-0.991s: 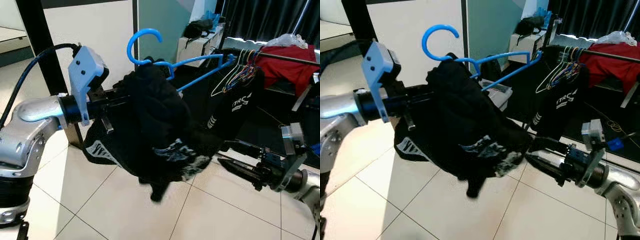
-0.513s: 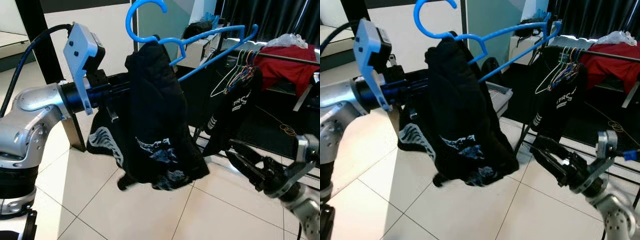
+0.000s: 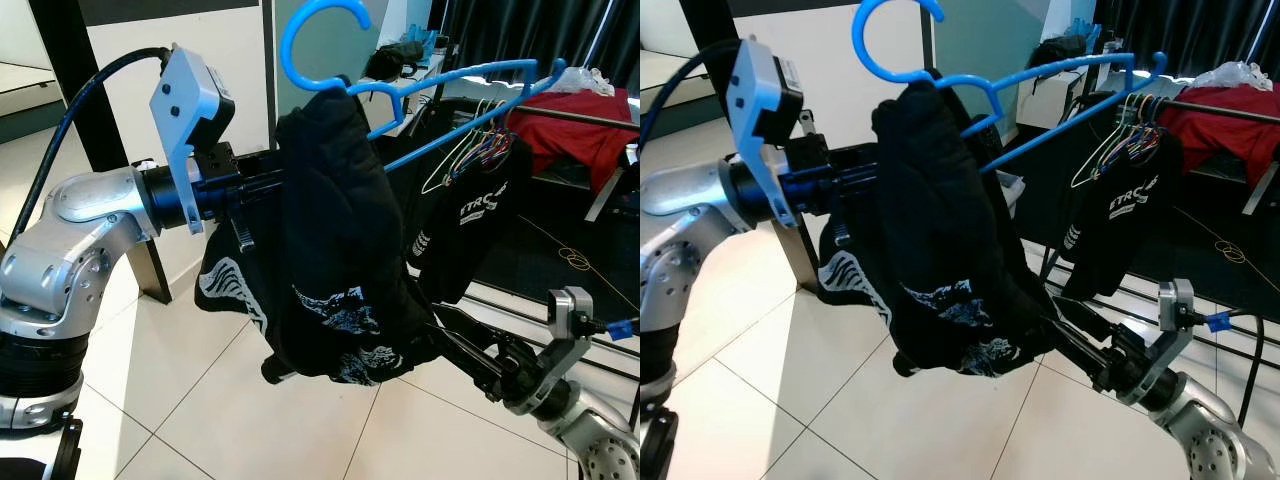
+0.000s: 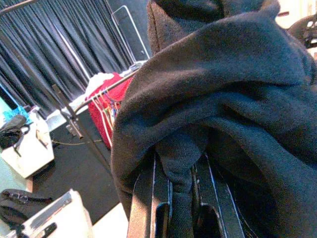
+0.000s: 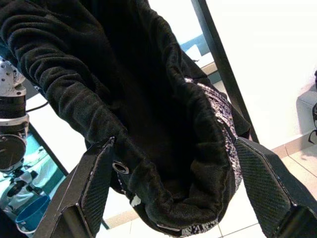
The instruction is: Hang hanger
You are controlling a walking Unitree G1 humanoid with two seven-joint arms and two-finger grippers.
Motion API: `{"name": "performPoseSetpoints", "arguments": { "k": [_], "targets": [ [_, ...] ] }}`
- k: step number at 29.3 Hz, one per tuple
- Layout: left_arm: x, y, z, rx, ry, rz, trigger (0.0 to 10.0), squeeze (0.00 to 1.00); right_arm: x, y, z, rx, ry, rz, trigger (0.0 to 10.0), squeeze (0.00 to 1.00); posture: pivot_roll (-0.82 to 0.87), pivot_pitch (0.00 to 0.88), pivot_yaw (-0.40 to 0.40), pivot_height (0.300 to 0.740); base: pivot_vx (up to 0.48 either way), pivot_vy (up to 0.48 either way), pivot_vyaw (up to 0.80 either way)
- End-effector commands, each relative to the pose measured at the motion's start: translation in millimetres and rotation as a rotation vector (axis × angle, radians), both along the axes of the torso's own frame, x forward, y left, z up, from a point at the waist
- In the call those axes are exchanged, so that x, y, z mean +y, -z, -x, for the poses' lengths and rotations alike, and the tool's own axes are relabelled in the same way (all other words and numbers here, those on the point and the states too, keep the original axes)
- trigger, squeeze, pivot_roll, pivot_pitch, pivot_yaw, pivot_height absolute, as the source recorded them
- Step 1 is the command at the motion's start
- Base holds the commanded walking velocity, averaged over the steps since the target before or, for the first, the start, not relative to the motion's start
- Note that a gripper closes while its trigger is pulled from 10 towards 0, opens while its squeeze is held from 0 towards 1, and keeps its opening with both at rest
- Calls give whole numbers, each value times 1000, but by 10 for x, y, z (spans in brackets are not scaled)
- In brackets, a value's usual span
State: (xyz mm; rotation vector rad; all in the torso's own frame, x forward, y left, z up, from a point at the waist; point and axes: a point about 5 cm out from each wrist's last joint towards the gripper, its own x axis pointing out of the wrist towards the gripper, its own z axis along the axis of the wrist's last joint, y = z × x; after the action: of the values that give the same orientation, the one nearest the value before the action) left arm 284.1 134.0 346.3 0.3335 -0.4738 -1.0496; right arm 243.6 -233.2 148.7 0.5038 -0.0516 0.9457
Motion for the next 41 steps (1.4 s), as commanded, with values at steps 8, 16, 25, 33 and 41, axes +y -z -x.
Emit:
{"name": "performPoseSetpoints", "arguments": {
  "k": [8, 16, 25, 33, 41],
  "targets": [
    [-70, -94, 49, -34, 22, 13, 10000, 0, 135, 54, -72, 1, -39, 179, 10000, 0, 36, 18, -5, 740, 0, 0, 0],
    [-71, -95, 44, -34, 14, 13, 10000, 0, 166, 33, -124, -8, -40, 252, 10000, 0, 38, 20, -7, 740, 0, 0, 0],
    [-37, -97, 23, -33, -9, 20, 10000, 0, 97, -81, -178, -52, 11, 264, 0, 0, 35, 21, -7, 740, 0, 0, 0],
    [51, -65, -37, -23, -60, 9, 10000, 0, -21, -219, -209, -100, 66, 255, 0, 0, 31, 22, -9, 740, 0, 0, 0],
    [190, 91, -140, 5, -163, -77, 10000, 0, -182, -441, -276, -183, 166, 262, 0, 0, 33, 24, -9, 740, 0, 0, 0]
  ]
}}
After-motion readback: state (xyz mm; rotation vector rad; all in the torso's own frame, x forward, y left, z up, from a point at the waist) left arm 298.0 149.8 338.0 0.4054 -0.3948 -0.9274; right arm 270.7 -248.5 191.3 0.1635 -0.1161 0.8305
